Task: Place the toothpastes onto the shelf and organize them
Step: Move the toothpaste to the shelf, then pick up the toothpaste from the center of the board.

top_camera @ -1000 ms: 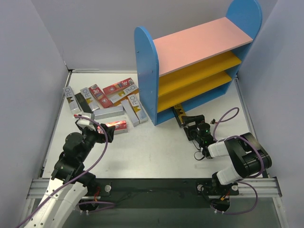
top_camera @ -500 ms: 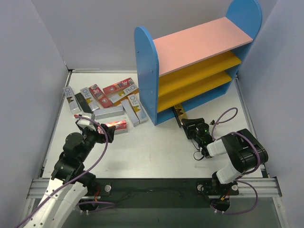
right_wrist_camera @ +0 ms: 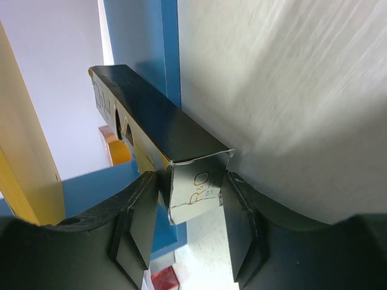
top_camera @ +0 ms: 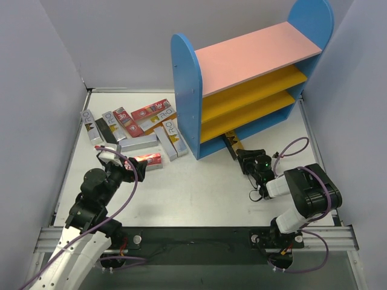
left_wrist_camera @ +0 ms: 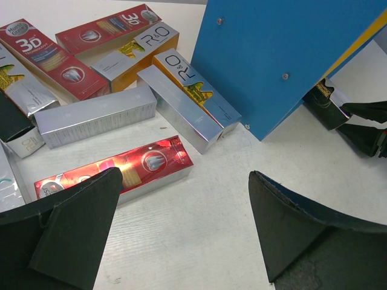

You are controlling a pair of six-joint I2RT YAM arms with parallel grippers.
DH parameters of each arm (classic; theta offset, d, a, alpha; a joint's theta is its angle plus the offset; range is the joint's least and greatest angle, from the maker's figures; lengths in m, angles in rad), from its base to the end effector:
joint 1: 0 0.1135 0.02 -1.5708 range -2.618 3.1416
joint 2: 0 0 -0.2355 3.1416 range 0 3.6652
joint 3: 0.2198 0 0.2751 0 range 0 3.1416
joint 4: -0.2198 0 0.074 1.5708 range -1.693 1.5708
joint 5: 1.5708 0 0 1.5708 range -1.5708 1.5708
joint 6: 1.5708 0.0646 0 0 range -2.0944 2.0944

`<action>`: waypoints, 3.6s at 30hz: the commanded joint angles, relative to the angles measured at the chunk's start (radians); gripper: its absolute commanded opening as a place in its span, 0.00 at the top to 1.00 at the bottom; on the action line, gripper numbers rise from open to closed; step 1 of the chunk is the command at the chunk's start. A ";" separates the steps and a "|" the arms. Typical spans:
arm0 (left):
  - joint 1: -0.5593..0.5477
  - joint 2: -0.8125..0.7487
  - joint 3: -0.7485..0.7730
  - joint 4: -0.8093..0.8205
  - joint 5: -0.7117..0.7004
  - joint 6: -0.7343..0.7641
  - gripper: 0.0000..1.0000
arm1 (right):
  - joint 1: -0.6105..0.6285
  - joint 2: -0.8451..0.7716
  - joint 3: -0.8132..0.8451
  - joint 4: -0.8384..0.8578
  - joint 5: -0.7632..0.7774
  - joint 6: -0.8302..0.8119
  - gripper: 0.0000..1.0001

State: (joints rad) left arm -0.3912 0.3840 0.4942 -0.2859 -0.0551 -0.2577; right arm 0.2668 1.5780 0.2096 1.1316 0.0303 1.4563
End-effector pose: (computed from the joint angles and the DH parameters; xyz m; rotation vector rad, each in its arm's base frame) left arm 0.1847 -0.0723 0.2667 0.0771 1.7638 -0.4255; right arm 0.2601 0.0691 0.0655 1.1269 1.6239 1.1614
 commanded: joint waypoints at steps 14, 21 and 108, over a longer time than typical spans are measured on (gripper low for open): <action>-0.005 0.036 0.009 0.039 -0.006 0.009 0.03 | -0.342 0.017 0.261 -0.188 -0.196 -0.237 0.64; -0.005 0.055 0.010 0.034 -0.006 0.011 0.03 | -0.465 0.141 0.422 -0.201 -0.357 -0.319 0.65; 0.469 0.891 0.590 -0.150 -0.229 -0.213 0.03 | -0.230 -0.512 0.363 -1.216 -0.248 -0.881 0.00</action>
State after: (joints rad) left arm -0.0639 1.1851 0.9627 -0.4694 -0.2916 -0.5106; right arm -0.0555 1.1175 0.5861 -0.0395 -0.2184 0.6662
